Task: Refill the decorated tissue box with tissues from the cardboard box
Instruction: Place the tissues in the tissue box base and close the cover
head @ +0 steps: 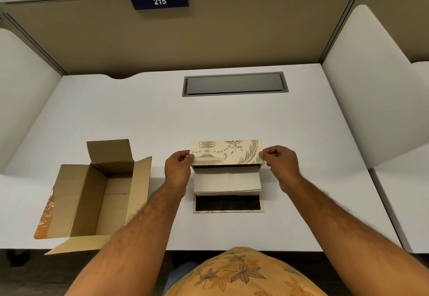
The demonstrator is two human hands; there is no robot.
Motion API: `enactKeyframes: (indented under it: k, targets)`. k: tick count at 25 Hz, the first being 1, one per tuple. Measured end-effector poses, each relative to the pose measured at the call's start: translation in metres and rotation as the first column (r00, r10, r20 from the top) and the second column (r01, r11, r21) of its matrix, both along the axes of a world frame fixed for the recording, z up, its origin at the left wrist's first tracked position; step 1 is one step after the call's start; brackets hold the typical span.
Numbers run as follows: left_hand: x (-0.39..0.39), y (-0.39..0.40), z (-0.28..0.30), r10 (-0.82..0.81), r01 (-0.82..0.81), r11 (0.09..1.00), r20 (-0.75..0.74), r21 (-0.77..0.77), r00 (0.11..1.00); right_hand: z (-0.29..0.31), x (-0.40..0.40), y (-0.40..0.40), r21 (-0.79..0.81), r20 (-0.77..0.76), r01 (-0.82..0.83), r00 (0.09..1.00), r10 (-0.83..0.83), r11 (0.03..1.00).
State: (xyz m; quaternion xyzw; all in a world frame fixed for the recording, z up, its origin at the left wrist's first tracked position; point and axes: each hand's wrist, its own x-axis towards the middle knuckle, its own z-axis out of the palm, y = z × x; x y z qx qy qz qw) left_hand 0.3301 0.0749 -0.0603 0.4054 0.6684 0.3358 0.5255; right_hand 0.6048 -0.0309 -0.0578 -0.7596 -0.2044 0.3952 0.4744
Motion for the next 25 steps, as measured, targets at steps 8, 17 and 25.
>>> enactKeyframes:
  k: [8,17,25]
  targets:
    - [-0.01,-0.017,0.003,-0.022,0.023,1.0,0.041,-0.006,0.999,0.005,-0.001,-0.016,-0.019,0.027,-0.115,0.993,0.116,0.993]
    - [-0.038,-0.074,-0.002,0.009,0.008,0.992,0.131,-0.124,0.991,0.0,-0.011,-0.066,-0.054,0.08,-0.241,0.966,0.245,0.969]
    - [-0.054,-0.109,-0.021,0.001,0.023,0.98,0.119,-0.197,0.993,-0.02,-0.02,-0.101,-0.117,0.151,-0.33,0.926,0.345,0.937]
